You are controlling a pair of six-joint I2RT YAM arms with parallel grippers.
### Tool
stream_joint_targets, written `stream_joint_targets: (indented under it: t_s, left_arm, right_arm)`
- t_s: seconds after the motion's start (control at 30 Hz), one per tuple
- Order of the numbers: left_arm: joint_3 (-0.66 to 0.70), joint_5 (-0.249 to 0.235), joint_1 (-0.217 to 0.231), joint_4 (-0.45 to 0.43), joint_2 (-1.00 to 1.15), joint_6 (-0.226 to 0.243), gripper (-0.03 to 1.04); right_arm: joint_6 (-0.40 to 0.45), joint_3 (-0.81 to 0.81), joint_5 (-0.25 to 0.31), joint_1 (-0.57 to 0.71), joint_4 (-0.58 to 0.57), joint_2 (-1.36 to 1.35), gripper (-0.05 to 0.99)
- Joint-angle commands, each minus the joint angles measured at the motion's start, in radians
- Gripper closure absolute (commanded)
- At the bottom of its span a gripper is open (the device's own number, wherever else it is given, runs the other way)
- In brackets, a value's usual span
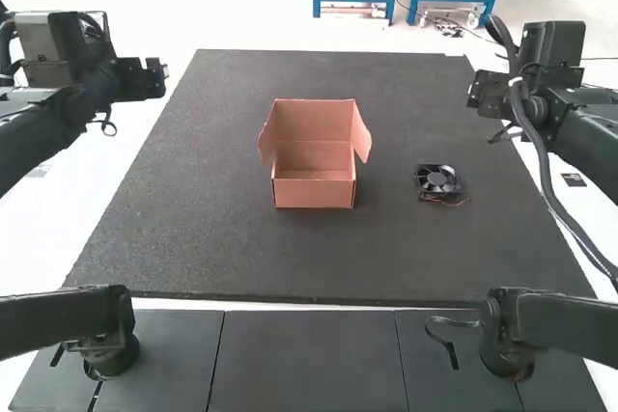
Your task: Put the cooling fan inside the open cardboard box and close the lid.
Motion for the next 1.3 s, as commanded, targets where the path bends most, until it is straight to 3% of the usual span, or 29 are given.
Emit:
stream_joint_targets:
  t_s: [0.0,0.07,0.13,0.23,0.4,0.53,0.6,0.73,0.87,1.0,1.27]
  left_arm:
    - [0.059,0.095,-0.012,-0.055,0.055,-0.012,0.05]
    - [0.056,0.15,-0.025,-0.078,0.079,0.016,0.05]
    - [0.043,0.156,-0.045,-0.081,0.095,0.082,0.05]
    - [0.037,0.162,-0.094,-0.095,0.111,0.087,0.05]
    - [0.042,0.268,-0.192,-0.116,0.108,0.085,0.05]
    - [0.051,0.273,-0.258,-0.144,0.101,0.084,0.04]
    - [0.053,0.304,-0.281,-0.156,0.101,0.084,0.04]
    - [0.073,0.353,-0.282,-0.172,0.098,0.085,0.04]
    - [0.065,0.393,-0.245,-0.175,0.085,0.088,0.04]
    - [0.048,0.406,-0.229,-0.142,0.065,0.093,0.04]
    - [0.039,0.411,-0.224,-0.142,0.062,0.113,0.04]
  right_arm:
    - [-0.031,0.071,0.019,-0.014,-0.03,0.081,0.03]
    - [-0.042,0.101,0.033,-0.014,-0.075,0.147,0.03]
    - [-0.083,0.127,0.043,-0.026,-0.11,0.207,0.03]
    - [-0.119,0.171,0.042,-0.057,-0.187,0.267,0.03]
    - [-0.28,0.196,0.029,-0.098,-0.222,0.325,0.03]
    - [-0.304,0.205,-0.069,-0.132,-0.222,0.374,0.03]
    - [-0.301,0.228,-0.142,-0.155,-0.246,0.411,0.04]
    - [-0.283,0.297,-0.285,-0.189,-0.345,0.509,0.04]
    - [-0.277,0.371,-0.362,-0.201,-0.395,0.595,0.03]
    - [-0.28,0.42,-0.382,-0.2,-0.418,0.66,0.03]
    - [-0.26,0.458,-0.365,-0.201,-0.437,0.783,0.03]
